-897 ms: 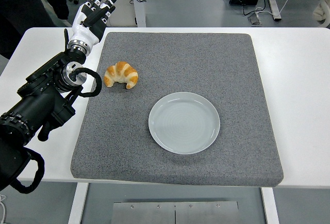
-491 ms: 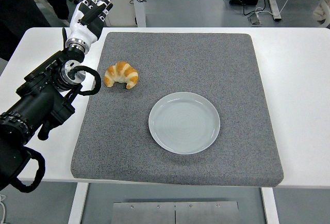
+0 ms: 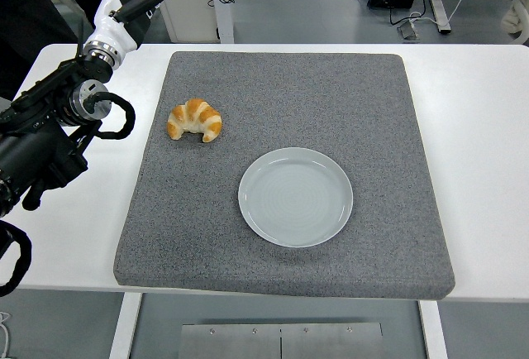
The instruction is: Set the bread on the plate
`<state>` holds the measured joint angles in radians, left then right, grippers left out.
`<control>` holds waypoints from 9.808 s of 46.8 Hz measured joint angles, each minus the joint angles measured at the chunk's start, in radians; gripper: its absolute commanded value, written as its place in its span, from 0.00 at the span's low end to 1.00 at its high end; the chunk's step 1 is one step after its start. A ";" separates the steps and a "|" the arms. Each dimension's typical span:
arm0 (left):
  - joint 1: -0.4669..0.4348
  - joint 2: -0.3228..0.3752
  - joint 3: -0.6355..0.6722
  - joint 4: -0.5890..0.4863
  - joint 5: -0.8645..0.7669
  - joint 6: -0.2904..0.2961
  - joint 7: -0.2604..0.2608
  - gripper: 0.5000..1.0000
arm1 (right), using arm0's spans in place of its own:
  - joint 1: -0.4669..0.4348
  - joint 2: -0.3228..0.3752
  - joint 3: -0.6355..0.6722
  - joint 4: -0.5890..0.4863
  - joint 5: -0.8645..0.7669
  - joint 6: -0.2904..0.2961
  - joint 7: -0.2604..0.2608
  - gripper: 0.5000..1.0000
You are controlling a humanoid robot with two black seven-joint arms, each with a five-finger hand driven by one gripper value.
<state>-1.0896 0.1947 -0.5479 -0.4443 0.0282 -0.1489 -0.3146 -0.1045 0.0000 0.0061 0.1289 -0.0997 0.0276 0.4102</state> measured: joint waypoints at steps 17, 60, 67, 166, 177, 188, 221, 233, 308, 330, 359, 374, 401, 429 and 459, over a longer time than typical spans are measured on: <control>-0.049 0.129 0.195 -0.194 0.107 0.023 -0.001 0.94 | 0.000 0.000 0.000 0.000 0.000 0.000 0.001 1.00; -0.110 0.337 0.436 -0.510 0.753 0.064 0.044 0.93 | 0.000 0.000 0.000 0.000 0.000 0.000 0.001 1.00; -0.106 0.343 0.448 -0.512 0.821 0.081 0.057 0.92 | 0.000 0.000 0.000 0.000 0.000 0.000 0.001 1.00; -0.069 0.154 0.791 -0.334 0.915 0.417 0.055 0.61 | 0.000 0.000 0.000 0.000 0.000 -0.001 0.001 1.00; -0.061 0.140 0.797 -0.289 0.914 0.418 0.051 0.36 | 0.000 0.000 0.000 0.000 0.000 -0.001 0.001 1.00; -0.058 0.140 0.795 -0.287 0.907 0.415 0.051 0.32 | 0.000 0.000 0.000 0.000 0.000 0.000 0.001 1.00; -0.169 0.224 0.662 -0.351 0.900 0.315 0.041 0.36 | 0.000 0.000 0.000 0.000 0.000 0.000 0.000 1.00; -0.206 0.279 0.612 -0.414 0.904 0.269 0.025 0.37 | 0.000 0.000 0.000 0.000 0.000 0.000 0.001 1.00; -0.268 0.259 0.562 -0.824 1.108 0.249 0.026 0.41 | 0.000 0.000 0.000 0.000 0.000 0.000 0.001 1.00; -0.213 0.208 0.569 -0.824 1.165 0.252 0.023 0.41 | 0.000 0.000 0.000 0.000 0.000 0.000 0.001 1.00; -0.162 0.189 0.613 -0.824 1.283 0.298 0.017 0.42 | 0.000 0.000 0.000 0.000 0.000 0.000 0.000 1.00; -0.142 0.176 0.614 -0.824 1.322 0.321 0.017 0.42 | 0.000 0.000 0.000 0.000 0.000 0.000 0.001 1.00; -0.105 0.149 0.695 -0.822 1.358 0.434 0.017 0.46 | 0.000 0.000 0.000 0.000 0.000 0.000 0.001 1.00; -0.052 0.122 0.697 -0.771 1.363 0.437 0.017 0.46 | 0.000 0.000 0.000 0.000 0.000 0.000 0.000 1.00; -0.048 0.121 0.729 -0.763 1.354 0.437 0.017 0.78 | 0.000 0.000 0.000 0.000 0.000 0.000 0.001 1.00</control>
<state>-1.1380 0.3160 0.1814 -1.2072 1.3821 0.2877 -0.2976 -0.1043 0.0000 0.0061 0.1289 -0.0997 0.0278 0.4109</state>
